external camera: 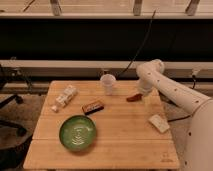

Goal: Drag the pepper across the table

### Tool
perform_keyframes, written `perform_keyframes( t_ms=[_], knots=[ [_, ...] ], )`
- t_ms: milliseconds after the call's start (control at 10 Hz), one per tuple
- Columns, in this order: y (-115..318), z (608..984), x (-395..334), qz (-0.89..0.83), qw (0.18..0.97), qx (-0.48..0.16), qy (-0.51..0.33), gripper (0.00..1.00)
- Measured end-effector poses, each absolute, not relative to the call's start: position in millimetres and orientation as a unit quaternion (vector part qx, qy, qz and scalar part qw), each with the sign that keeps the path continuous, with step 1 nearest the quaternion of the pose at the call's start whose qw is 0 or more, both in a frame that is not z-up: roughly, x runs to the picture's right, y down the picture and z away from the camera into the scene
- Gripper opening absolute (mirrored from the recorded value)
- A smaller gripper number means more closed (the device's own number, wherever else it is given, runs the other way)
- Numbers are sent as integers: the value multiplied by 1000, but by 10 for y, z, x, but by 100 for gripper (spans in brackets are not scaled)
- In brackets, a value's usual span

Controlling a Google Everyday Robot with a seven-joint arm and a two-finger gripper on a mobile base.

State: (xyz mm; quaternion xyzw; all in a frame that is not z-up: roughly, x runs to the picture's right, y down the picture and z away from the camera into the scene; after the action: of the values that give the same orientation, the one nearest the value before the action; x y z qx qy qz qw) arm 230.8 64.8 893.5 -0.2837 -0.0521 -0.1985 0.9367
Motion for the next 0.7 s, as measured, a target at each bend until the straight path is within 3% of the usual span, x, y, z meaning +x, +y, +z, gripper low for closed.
perform_keyframes(
  t_ms=[700],
  knots=[
    [659, 8973, 2328, -201, 935, -287, -60, 80]
  ],
)
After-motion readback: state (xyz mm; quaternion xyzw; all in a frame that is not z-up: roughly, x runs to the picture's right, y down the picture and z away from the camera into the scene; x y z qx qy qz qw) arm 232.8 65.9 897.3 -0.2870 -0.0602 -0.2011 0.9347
